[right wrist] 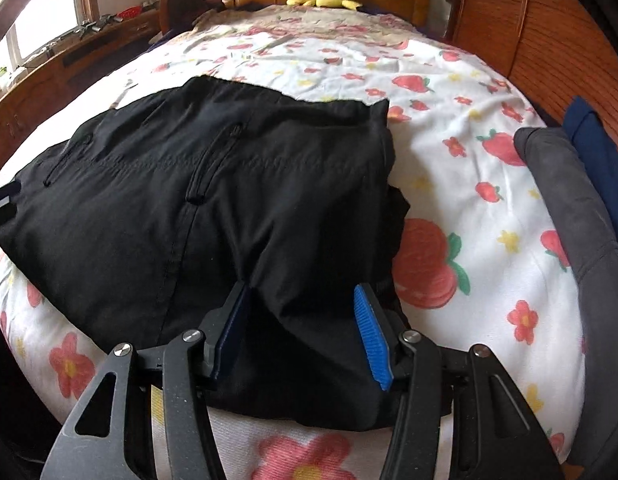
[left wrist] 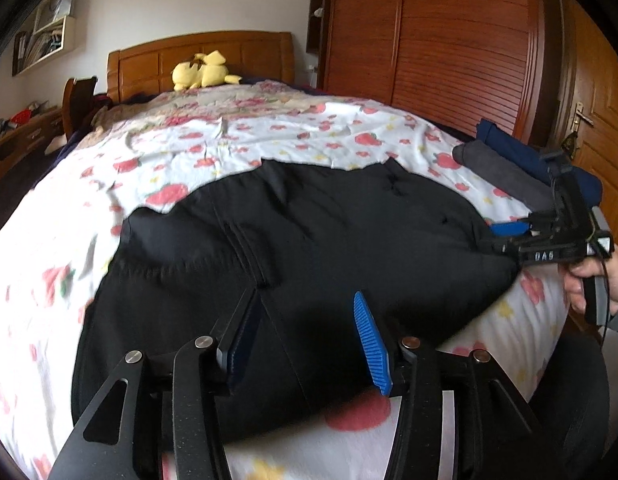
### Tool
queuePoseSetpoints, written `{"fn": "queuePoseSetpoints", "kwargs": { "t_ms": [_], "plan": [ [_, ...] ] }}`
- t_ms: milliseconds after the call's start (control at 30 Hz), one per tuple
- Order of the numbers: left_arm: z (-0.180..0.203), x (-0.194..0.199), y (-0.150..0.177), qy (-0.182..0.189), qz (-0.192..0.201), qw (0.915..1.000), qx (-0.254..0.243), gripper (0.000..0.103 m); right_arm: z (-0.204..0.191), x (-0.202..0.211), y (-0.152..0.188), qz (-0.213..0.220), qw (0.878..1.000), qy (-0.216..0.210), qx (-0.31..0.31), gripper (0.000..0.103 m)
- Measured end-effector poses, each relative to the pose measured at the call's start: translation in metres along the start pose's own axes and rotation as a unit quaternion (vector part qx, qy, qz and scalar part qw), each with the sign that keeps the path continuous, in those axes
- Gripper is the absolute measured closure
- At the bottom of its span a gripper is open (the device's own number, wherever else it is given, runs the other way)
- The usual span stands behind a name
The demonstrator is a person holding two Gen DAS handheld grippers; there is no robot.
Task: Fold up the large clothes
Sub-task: 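Lower the hem onto the coat and open both tools, then close the left tool on the side edge of the folded black coat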
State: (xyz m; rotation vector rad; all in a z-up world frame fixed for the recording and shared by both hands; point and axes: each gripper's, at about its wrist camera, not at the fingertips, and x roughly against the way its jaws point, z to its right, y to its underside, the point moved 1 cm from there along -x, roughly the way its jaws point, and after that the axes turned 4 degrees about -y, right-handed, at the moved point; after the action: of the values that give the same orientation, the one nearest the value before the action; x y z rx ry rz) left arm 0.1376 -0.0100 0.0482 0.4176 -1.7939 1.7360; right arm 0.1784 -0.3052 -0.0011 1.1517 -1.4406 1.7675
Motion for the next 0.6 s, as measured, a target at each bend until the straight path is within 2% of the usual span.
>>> {"fn": "queuePoseSetpoints", "kwargs": {
  "t_ms": [133, 233, 300, 467, 600],
  "plan": [
    [0.004, 0.001, 0.007, -0.012, -0.012, 0.9999, 0.001, 0.053, -0.007, 0.015, -0.005, 0.026, 0.999, 0.019, 0.021, 0.050],
    [0.004, 0.000, 0.012, -0.019, -0.022, 0.9996, 0.007, 0.052, -0.013, 0.027, -0.010, 0.045, 0.999, 0.008, 0.025, 0.050],
    [0.004, -0.001, 0.016, -0.031, -0.029, 0.9991, 0.010, 0.048, -0.021, 0.031, -0.017, 0.055, 0.998, -0.022, 0.020, 0.050],
    [0.002, 0.007, 0.022, -0.037, -0.035, 0.9982, 0.033, 0.046, -0.053, 0.023, -0.026, 0.059, 0.994, -0.088, 0.032, 0.050],
    [-0.004, 0.019, 0.024, -0.068, -0.033, 0.9965, 0.035, 0.046, -0.088, 0.003, -0.025, 0.048, 0.989, -0.122, 0.067, 0.050]
  ]
}}
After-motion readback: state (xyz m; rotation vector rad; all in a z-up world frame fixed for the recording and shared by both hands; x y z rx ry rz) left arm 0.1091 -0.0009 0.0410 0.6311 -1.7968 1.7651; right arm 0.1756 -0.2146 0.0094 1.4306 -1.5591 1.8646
